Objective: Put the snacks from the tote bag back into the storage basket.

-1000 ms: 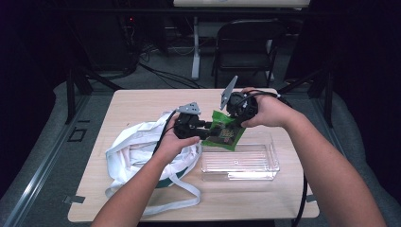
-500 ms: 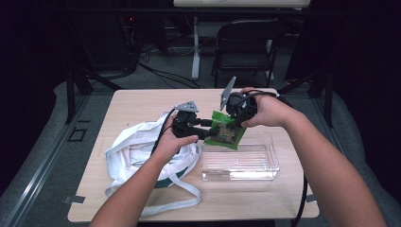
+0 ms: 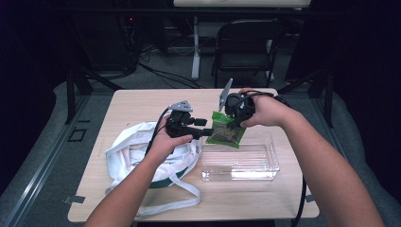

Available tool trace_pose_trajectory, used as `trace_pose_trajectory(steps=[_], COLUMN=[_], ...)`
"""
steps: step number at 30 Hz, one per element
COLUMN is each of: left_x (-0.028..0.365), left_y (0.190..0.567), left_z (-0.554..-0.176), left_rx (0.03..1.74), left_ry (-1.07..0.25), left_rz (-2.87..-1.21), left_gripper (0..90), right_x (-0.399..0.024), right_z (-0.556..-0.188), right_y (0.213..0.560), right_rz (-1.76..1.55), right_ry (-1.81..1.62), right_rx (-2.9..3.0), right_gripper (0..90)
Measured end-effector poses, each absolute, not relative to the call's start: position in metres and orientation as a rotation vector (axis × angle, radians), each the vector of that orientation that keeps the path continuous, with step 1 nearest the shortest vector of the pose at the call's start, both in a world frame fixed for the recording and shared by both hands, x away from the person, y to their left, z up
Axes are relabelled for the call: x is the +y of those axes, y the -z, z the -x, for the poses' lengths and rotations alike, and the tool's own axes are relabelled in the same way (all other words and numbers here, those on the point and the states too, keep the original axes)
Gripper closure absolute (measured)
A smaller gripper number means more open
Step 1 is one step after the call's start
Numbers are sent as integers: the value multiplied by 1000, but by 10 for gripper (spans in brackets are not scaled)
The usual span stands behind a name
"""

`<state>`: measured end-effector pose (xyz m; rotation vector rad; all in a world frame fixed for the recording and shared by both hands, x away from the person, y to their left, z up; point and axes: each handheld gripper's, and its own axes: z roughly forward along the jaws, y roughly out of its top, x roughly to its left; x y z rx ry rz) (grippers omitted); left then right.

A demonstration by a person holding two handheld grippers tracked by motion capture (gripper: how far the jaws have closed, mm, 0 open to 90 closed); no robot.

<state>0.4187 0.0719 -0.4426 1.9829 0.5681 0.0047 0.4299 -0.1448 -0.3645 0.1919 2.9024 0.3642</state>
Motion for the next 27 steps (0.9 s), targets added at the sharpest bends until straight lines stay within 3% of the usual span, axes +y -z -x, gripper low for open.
trace_pose_trajectory(steps=[27], left_x=[112], left_y=[453], left_z=[-411], left_rx=[681], left_ry=[-51], left_rz=[-1970], left_gripper=[446], right_x=[-124], right_z=[-446], right_y=[391], right_rz=[-118], right_ry=[-245], right_rx=[2887], right_gripper=[733])
